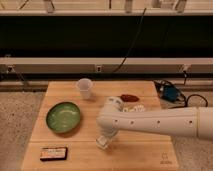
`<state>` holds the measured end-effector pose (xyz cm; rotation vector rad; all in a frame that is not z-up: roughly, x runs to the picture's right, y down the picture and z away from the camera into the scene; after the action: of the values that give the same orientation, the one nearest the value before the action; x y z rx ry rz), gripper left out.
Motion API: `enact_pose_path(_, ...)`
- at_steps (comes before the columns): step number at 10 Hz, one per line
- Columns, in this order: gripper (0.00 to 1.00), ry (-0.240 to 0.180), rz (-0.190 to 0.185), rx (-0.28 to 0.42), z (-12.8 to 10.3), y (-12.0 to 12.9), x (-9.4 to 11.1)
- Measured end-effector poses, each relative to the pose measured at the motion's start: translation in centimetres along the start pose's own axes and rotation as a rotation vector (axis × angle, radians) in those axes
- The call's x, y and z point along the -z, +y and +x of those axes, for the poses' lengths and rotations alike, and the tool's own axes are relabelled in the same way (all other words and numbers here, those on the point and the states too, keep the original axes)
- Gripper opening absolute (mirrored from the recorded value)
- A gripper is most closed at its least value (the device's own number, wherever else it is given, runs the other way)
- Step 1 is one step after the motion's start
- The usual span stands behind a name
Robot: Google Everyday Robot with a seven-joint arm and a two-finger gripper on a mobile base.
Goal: Place the white sponge in the ceramic bowl
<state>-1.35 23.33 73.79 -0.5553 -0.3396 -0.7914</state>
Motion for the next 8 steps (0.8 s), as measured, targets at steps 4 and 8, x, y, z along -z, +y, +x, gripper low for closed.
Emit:
enact_pose_path(4,0.0,0.006,0.028,0.121,-2.5,-6.6,1.4)
enact_pose_path(8,0.0,0.014,0.043,0.259,-5.7,-12.2,2.0)
